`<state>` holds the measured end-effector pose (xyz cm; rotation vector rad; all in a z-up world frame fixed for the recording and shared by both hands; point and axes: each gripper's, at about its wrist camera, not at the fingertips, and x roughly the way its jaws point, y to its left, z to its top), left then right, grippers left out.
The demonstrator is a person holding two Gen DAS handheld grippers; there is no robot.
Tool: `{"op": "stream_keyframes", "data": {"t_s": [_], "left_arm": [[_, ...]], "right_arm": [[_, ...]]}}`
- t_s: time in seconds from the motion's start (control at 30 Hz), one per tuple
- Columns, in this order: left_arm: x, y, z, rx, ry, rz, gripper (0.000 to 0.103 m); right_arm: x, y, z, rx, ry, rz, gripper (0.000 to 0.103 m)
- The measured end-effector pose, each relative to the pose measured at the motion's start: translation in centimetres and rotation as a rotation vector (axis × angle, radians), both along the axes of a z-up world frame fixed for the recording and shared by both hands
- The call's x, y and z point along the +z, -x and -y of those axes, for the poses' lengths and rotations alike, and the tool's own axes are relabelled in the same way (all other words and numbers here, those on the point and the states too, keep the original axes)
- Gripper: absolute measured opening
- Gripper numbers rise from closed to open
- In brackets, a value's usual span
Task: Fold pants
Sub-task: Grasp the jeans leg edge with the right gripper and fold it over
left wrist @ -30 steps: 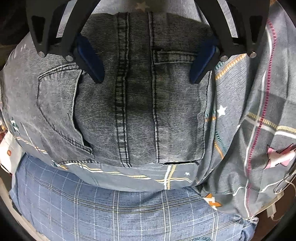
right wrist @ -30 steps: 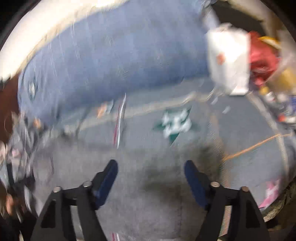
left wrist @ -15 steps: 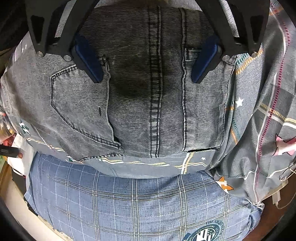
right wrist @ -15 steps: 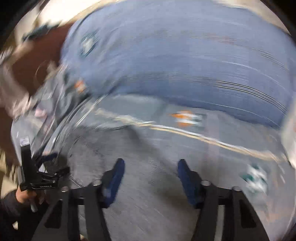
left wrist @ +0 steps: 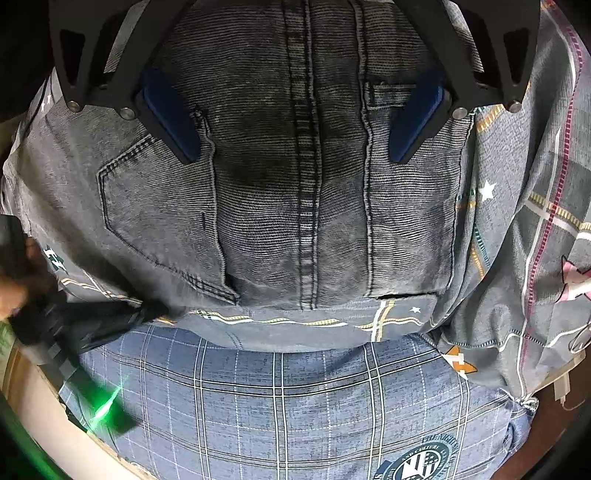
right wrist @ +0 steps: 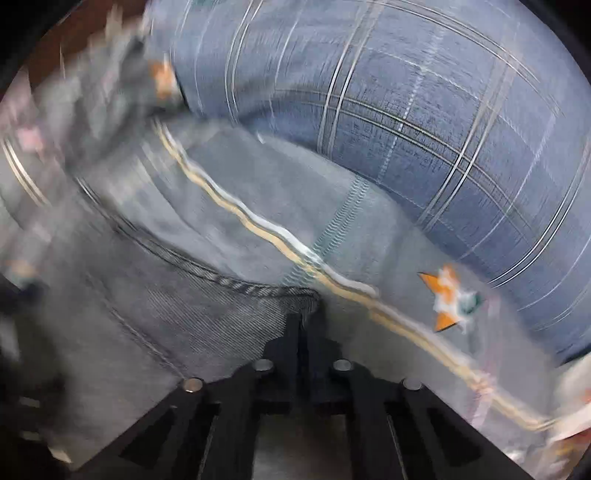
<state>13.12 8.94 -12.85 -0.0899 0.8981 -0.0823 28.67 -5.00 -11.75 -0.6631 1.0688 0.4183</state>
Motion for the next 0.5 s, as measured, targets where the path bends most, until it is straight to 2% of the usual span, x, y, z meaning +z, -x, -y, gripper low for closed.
{"op": "stream_keyframes", "data": {"t_s": [0.03, 0.1, 0.17, 0.27, 0.33, 0.4, 0.43, 0.47, 0.5], "left_arm": [[0.0, -0.1, 0.1, -0.003, -0.004, -0.002, 0.103], [0.0, 0.0, 0.0, -0.005, 0.002, -0.002, 0.103], [0.0, 0.1, -0.1, -0.007, 0.0, 0.0, 0.103], [0.0, 0.1, 0.0, -0.002, 0.001, -0.001, 0.103], [0.0, 0.2, 0.0, -0.002, 0.002, -0.001, 0.103], [0.0, 0.2, 0.0, -0.001, 0.001, -0.001, 0.103], [0.0, 0.1, 0.0, 0.0, 0.001, -0.001, 0.103], [0.0, 0.1, 0.0, 0.0, 0.0, 0.0, 0.103], [0.0, 0.1, 0.0, 0.002, -0.001, 0.0, 0.103]], "right_arm": [[-0.9, 0.0, -0.1, -0.004, 0.021, 0.014, 0.003], [-0.2, -0.1, 0.6, -0.054, -0.047, 0.041, 0.005], [1.2, -0.1, 2.2, -0.142, -0.107, 0.057, 0.005], [4.1, 1.5, 4.1, -0.188, -0.158, 0.113, 0.005], [5.9, 3.3, 5.6, -0.201, -0.274, 0.074, 0.005], [5.7, 4.5, 6.5, -0.226, -0.374, -0.002, 0.005], [4.7, 4.5, 7.2, -0.248, -0.413, -0.051, 0.01], [2.8, 4.1, 7.9, -0.271, -0.402, -0.093, 0.015], [0.9, 3.4, 8.3, -0.303, -0.343, -0.118, 0.034]]}}
